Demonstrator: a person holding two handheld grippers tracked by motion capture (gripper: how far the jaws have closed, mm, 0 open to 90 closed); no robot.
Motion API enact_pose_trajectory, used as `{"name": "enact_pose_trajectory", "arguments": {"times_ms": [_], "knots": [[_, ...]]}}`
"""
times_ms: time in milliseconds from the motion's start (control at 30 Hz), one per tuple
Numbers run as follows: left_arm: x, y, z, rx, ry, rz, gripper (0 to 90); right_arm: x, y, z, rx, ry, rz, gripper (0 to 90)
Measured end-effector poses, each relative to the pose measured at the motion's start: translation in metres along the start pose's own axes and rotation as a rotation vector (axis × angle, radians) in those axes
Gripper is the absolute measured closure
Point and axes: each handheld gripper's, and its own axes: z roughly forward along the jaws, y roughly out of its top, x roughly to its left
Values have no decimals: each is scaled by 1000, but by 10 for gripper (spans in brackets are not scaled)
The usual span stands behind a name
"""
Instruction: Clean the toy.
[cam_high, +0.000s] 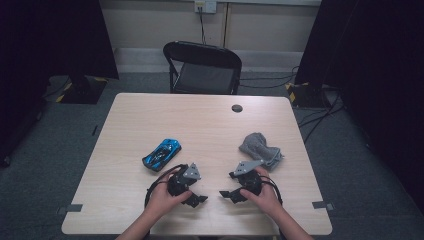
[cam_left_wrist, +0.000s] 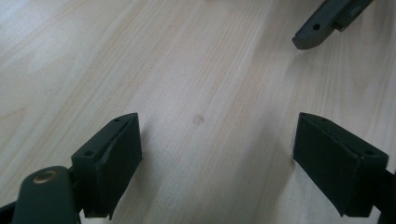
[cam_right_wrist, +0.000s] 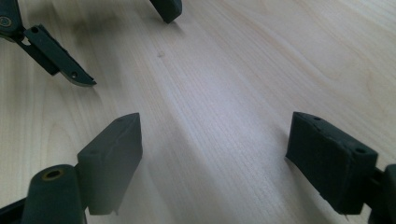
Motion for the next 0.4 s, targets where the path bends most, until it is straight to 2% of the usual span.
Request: {"name": "enact_pose_trajectory", "arguments": {"times_ms": [33,133,233,267,400], "knots": [[0,-1,0,0,0,22,140,0,-1,0,-4,-4,-6,180],[-1,-4,2,-27,-9,31,99,2,-3,0,-13,-18,-32,179],[-2,-7,6,-44,-24,51,32,5,-4,1,1,-41,-72,174],[-3,-7,7,-52,-24,50,0,6,-4,1,2,-48,-73,173],[-3,-7,8,-64,-25,51,0,6,-4,1,2,-48,-72,173]]}}
